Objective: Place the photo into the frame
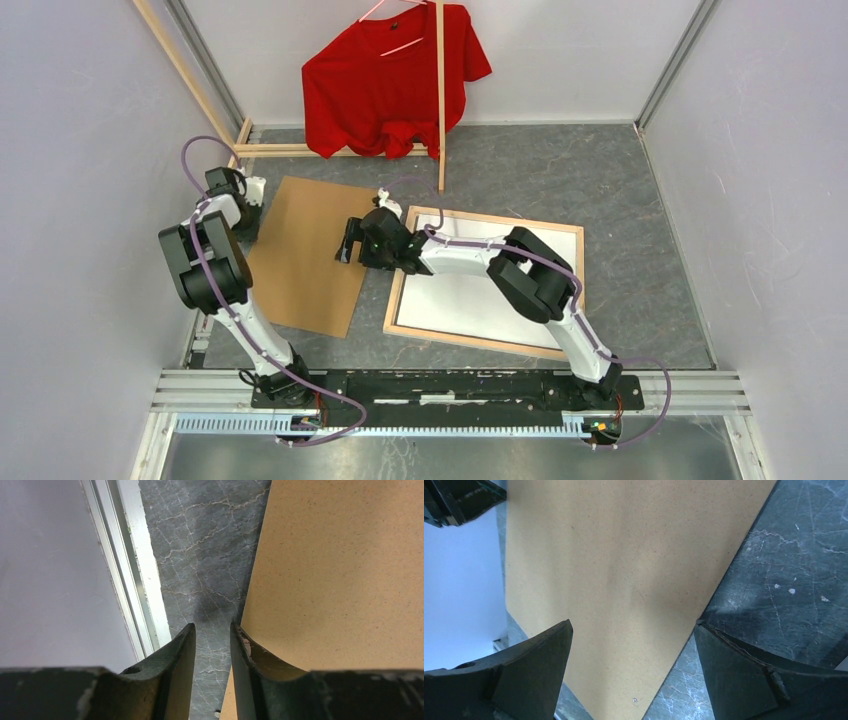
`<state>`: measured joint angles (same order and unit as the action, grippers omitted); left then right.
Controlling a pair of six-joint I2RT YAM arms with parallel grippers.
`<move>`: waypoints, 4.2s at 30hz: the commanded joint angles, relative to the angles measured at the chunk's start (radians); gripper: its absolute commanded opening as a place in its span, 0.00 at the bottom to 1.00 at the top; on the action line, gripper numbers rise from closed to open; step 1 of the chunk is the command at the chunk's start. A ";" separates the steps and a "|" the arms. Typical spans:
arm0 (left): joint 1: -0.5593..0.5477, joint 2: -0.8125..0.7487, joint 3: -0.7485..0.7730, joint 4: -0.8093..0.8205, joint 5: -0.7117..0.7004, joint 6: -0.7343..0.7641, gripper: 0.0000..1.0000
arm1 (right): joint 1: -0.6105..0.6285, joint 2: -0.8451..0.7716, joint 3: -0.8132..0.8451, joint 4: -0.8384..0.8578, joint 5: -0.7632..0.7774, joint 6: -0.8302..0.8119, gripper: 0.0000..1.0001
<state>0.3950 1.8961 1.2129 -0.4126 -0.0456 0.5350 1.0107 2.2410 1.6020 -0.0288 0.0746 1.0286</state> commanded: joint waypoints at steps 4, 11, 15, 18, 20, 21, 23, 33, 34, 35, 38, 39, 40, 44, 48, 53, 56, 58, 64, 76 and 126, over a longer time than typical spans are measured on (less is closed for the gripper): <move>-0.024 0.106 -0.048 -0.192 0.212 0.086 0.37 | -0.012 -0.060 -0.114 0.383 -0.103 0.204 0.98; -0.026 0.120 -0.052 -0.243 0.256 0.120 0.36 | -0.017 -0.119 -0.219 0.762 -0.148 0.342 0.98; -0.028 0.118 -0.050 -0.260 0.267 0.135 0.36 | -0.014 -0.133 -0.239 0.960 -0.174 0.377 0.98; -0.030 0.115 -0.047 -0.271 0.277 0.139 0.35 | -0.011 -0.124 -0.238 1.092 -0.205 0.401 0.98; -0.030 0.114 -0.045 -0.275 0.280 0.141 0.35 | -0.007 -0.115 -0.235 1.145 -0.220 0.408 0.98; -0.030 0.113 -0.044 -0.276 0.283 0.141 0.35 | -0.006 -0.107 -0.233 1.174 -0.231 0.416 0.97; -0.030 0.112 -0.041 -0.279 0.286 0.140 0.35 | -0.007 -0.089 -0.232 1.233 -0.243 0.439 0.96; -0.030 0.092 -0.029 -0.281 0.276 0.134 0.34 | -0.010 -0.136 -0.333 1.149 -0.237 0.437 0.95; -0.030 0.089 -0.028 -0.281 0.276 0.134 0.34 | -0.012 -0.147 -0.351 1.147 -0.231 0.433 0.95; -0.030 0.086 -0.025 -0.281 0.277 0.132 0.34 | -0.015 -0.162 -0.367 1.134 -0.225 0.425 0.95; -0.031 0.077 -0.022 -0.281 0.276 0.131 0.34 | -0.023 -0.216 -0.407 1.033 -0.209 0.390 0.94; -0.031 0.073 -0.019 -0.285 0.279 0.130 0.34 | -0.026 -0.234 -0.417 0.982 -0.204 0.375 0.93; -0.031 0.070 -0.014 -0.291 0.285 0.131 0.34 | -0.027 -0.254 -0.426 0.910 -0.193 0.357 0.92; -0.045 0.034 0.000 -0.318 0.324 0.135 0.35 | -0.034 -0.294 -0.463 0.798 -0.128 0.332 0.78; -0.094 -0.009 -0.005 -0.348 0.349 0.139 0.36 | -0.045 -0.270 -0.442 0.757 -0.123 0.332 0.60; -0.132 -0.073 0.009 -0.400 0.417 0.150 0.36 | -0.057 -0.281 -0.459 0.748 -0.119 0.340 0.38; -0.135 -0.123 0.048 -0.465 0.475 0.178 0.48 | -0.067 -0.319 -0.492 0.749 -0.130 0.347 0.19; -0.136 -0.192 0.074 -0.507 0.513 0.202 0.68 | -0.076 -0.355 -0.522 0.749 -0.136 0.350 0.14; -0.136 -0.457 0.126 -0.622 0.665 0.342 1.00 | -0.087 -0.516 -0.663 0.732 -0.135 0.357 0.12; -0.223 -1.130 -0.018 -0.758 0.914 0.795 1.00 | -0.171 -0.932 -0.883 0.633 -0.004 0.454 0.09; -0.225 -1.277 -0.402 -0.160 1.072 1.365 0.16 | -0.066 -0.868 -0.715 0.568 0.086 0.647 0.27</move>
<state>0.1707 0.6182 0.7944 -0.7532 0.9783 1.9987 0.9245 1.3869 0.8165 0.4088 0.2184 1.7348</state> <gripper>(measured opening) 0.334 0.197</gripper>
